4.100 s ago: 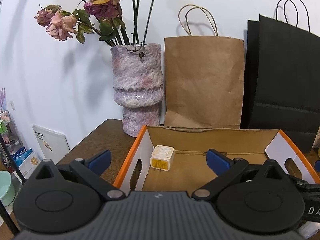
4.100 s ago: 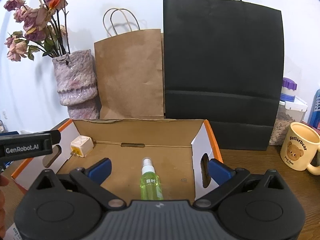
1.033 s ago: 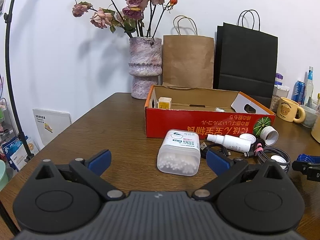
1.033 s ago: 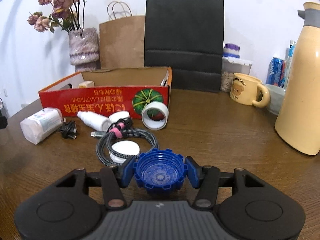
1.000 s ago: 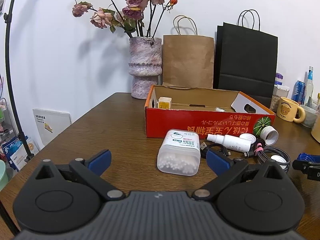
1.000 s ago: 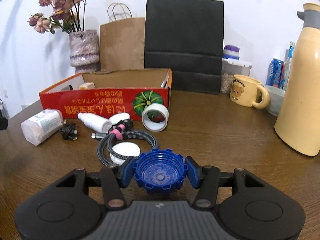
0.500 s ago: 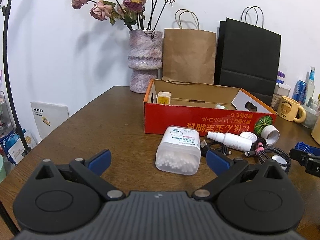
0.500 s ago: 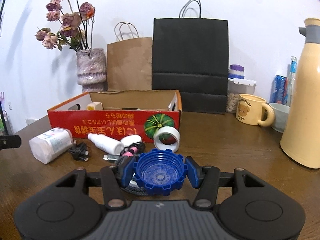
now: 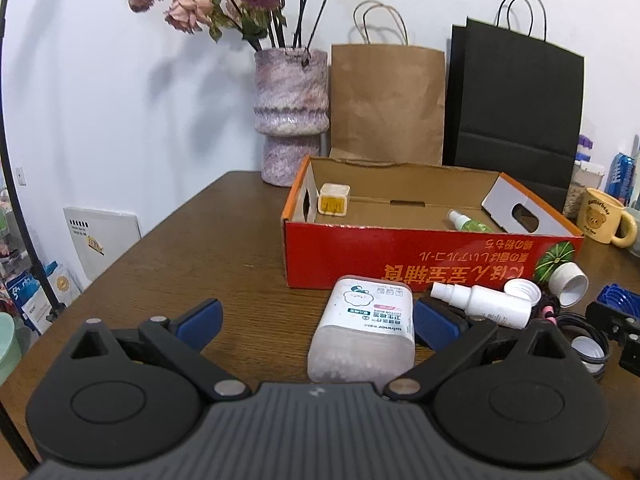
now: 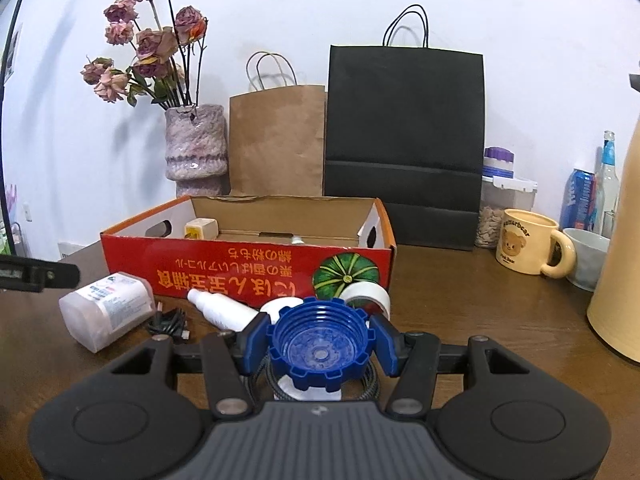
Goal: Organize rigid objects
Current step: 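Grasp the clear cotton-swab container with the left tool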
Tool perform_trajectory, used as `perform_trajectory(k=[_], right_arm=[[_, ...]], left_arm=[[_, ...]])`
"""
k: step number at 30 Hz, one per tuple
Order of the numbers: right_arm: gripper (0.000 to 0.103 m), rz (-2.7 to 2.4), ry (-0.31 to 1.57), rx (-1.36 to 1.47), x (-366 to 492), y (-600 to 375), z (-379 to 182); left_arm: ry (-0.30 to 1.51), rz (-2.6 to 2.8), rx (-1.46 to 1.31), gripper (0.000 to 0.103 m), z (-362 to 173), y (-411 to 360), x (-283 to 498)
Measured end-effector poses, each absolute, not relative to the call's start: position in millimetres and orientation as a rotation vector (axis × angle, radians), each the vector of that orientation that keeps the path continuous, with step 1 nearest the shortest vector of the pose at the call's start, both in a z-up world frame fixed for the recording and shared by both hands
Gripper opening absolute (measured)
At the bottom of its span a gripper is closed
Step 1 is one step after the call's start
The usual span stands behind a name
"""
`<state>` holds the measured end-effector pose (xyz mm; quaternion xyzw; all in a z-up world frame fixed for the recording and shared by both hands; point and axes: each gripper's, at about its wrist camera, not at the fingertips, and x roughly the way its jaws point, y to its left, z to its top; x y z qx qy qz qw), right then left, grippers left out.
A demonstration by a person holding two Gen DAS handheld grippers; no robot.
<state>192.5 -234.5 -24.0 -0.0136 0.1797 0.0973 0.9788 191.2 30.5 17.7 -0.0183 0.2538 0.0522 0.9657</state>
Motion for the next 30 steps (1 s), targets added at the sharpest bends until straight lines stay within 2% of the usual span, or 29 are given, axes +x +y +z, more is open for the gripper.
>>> perform_trajectory(k=[22, 24, 25, 26, 27, 30], right_arm=[[0.053, 0.228, 0.377, -0.002, 213, -233, -25], [0.053, 0.228, 0.379, -0.002, 213, -233, -25], [0.053, 0.229, 0.378, -0.002, 213, -233, -25], [0.053, 0.229, 0.38, -0.002, 213, -233, -25], [0.053, 0.229, 0.38, -0.004, 213, -233, -25], [0.053, 0.229, 0.378, -0.007, 212, -233, -25]], left_arm=[[0.657, 0.041, 0.027, 0.103, -18, 14, 246], [0.658, 0.036, 0.032, 0.095, -19, 13, 246], [0.661, 0.035, 0.032, 0.087, -20, 13, 246], [0.664, 0.028, 0.031, 0.073, -21, 13, 246], [0.666, 0.01, 0.022, 0.068, -21, 13, 246], [0.663, 0.007, 0.014, 0.067, -21, 14, 244]])
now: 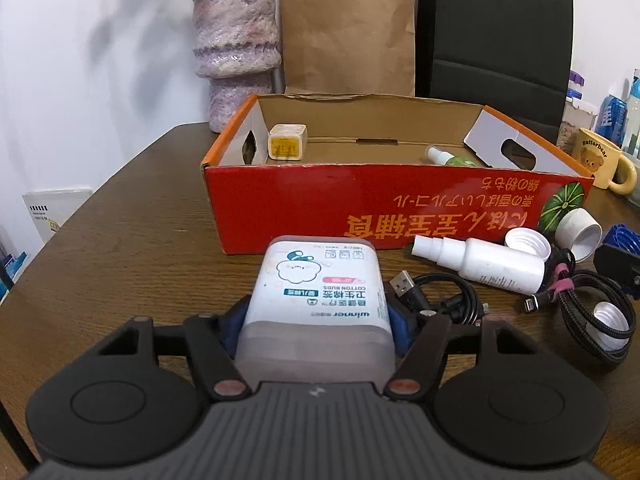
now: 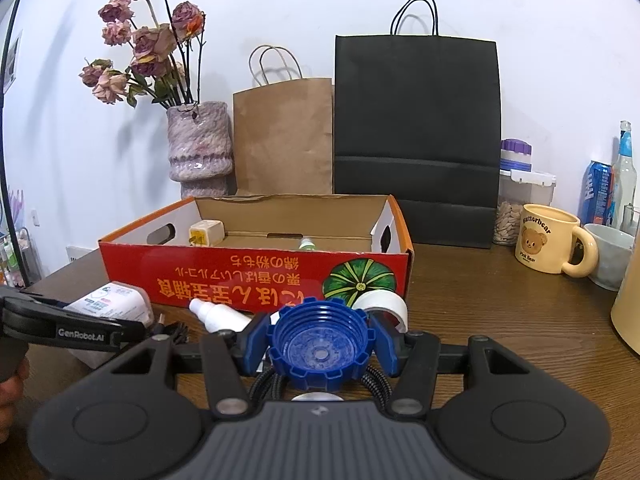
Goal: Organize rigid objects
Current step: 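Grasp the clear cotton-swab container with the left tool, then carry the swab container into the red box with the left tool while the right drops the cap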
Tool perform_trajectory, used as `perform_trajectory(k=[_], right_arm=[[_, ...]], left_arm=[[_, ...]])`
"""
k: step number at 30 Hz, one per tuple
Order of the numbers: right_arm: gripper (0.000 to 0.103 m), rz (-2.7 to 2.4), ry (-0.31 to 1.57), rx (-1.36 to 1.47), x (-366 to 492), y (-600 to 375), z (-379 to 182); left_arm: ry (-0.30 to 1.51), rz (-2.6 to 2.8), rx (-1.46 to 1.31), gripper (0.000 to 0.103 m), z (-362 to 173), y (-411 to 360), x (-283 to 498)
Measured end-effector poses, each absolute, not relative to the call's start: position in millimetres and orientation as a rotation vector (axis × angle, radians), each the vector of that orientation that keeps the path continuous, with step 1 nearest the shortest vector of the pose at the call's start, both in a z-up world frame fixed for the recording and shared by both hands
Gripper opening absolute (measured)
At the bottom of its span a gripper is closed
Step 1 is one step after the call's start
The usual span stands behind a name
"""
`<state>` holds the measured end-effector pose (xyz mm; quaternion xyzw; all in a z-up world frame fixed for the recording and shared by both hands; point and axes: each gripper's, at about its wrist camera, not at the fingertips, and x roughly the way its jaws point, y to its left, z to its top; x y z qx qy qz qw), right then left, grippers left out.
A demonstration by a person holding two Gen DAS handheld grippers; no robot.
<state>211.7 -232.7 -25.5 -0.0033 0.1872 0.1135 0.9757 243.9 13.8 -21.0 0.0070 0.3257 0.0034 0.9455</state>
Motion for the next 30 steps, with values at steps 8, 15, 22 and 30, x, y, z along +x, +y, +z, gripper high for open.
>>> perform_trajectory(k=[8, 15, 22, 30], right_arm=[[0.053, 0.217, 0.368, -0.011, 206, -234, -25], [0.053, 0.215, 0.337, -0.042, 192, -232, -24], [0.053, 0.229, 0.324, -0.043, 175, -230, -17], [0.053, 0.251, 0.292, -0.043, 162, -229, 1]], left_arm=[[0.623, 0.045, 0.014, 0.067, -14, 13, 231], [0.574, 0.066, 0.011, 0.067, -5, 12, 211], [0.565, 0.06, -0.022, 0.067, 5, 9, 189], [0.479, 0.073, -0.044, 0.067, 32, 9, 167]])
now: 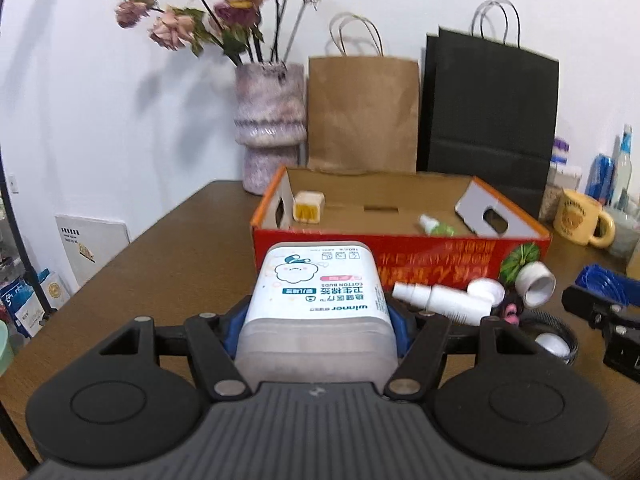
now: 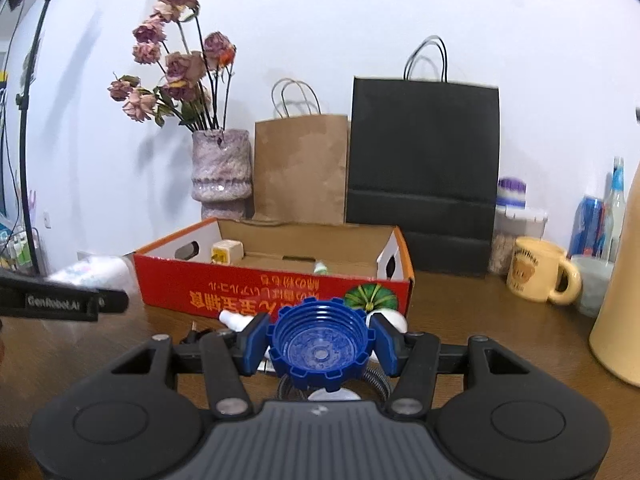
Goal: Organize rigid objects
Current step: 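Carry the swab container into the red box with the left tool while the right drops the cap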
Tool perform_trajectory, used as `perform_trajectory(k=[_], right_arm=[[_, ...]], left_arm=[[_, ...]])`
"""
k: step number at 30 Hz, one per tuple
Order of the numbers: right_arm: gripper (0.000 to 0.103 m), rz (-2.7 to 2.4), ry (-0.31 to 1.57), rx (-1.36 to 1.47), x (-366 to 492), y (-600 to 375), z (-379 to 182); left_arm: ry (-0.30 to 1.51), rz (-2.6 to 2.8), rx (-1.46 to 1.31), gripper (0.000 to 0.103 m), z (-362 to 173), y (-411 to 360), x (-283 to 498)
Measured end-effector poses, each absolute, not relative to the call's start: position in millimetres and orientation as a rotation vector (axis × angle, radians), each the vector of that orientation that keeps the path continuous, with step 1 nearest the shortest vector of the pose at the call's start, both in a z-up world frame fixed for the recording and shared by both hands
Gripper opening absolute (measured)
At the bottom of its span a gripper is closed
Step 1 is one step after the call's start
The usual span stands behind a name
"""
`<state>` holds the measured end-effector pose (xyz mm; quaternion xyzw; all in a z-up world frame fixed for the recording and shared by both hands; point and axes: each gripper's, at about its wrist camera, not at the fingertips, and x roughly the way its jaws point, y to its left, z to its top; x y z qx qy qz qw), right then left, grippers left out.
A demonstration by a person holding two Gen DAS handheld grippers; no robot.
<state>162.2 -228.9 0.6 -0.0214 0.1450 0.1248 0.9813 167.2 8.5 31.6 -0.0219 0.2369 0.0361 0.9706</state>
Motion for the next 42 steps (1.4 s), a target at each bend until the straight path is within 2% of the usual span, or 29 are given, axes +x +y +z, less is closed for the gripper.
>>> perform_trajectory(k=[12, 22, 42], right_arm=[[0.053, 0.285, 0.266, -0.049, 161, -217, 36], [0.053, 0.282, 0.268, 0.001, 193, -206, 60], [0.053, 0.231, 0.321, 0.03, 278, -204, 62]], left_arm=[[0.421, 0.093, -0.063, 0.066, 68, 5, 164], [0.366, 0.103, -0.082, 0.066, 91, -2, 184], [0.373, 0.157, -0.105, 0.066, 89, -2, 260]])
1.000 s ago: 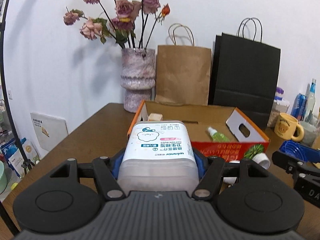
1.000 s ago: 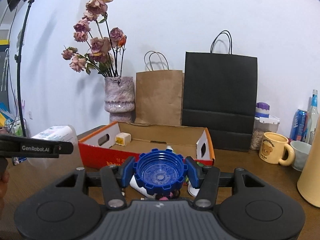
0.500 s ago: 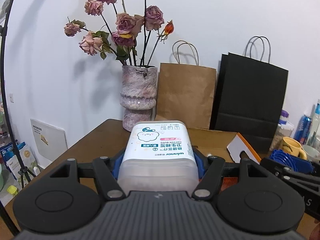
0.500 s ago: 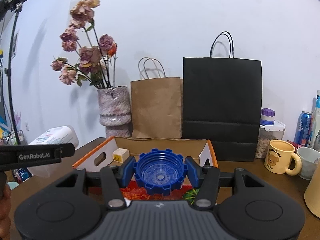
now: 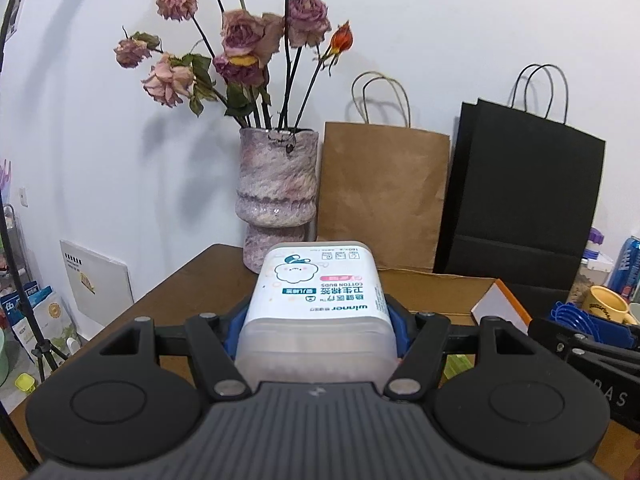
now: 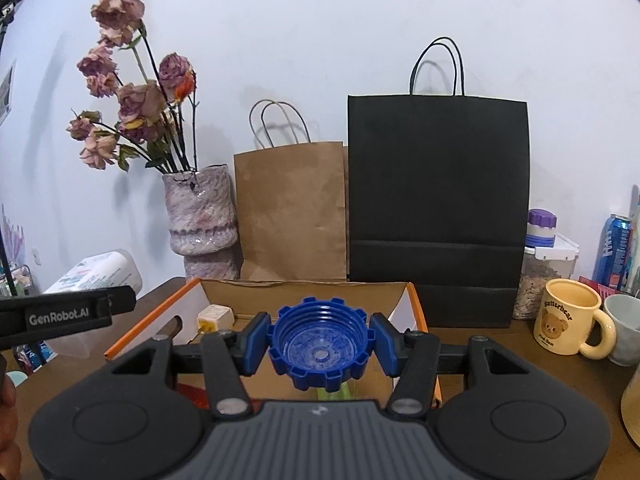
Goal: Organize rigid objects
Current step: 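Carry the swab container into the red box with the left tool while the right drops the cap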
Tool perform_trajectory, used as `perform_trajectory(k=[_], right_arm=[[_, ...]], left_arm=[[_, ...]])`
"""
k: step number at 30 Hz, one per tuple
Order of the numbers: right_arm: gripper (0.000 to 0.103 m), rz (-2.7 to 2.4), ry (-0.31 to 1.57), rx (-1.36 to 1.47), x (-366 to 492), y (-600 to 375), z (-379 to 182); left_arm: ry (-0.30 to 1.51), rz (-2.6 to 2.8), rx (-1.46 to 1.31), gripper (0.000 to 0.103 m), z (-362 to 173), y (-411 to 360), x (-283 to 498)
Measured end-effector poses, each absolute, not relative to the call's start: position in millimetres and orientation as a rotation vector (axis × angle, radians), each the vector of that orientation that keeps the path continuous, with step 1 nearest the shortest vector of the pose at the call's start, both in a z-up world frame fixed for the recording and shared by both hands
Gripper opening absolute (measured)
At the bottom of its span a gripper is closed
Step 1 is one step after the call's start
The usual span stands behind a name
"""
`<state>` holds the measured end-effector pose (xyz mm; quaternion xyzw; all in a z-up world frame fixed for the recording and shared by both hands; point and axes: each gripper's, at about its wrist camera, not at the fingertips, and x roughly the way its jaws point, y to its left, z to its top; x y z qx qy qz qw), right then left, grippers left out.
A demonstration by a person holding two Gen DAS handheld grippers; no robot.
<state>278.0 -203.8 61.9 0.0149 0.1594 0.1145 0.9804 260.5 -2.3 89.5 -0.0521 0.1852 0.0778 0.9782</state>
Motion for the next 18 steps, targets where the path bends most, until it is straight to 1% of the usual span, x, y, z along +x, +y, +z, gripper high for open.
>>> perform_trajectory(k=[18], right_arm=[[0.053, 0.212, 0.388, 0.007, 344, -199, 44]], left_arm=[[0.42, 0.177, -0.065, 0.066, 71, -3, 332]])
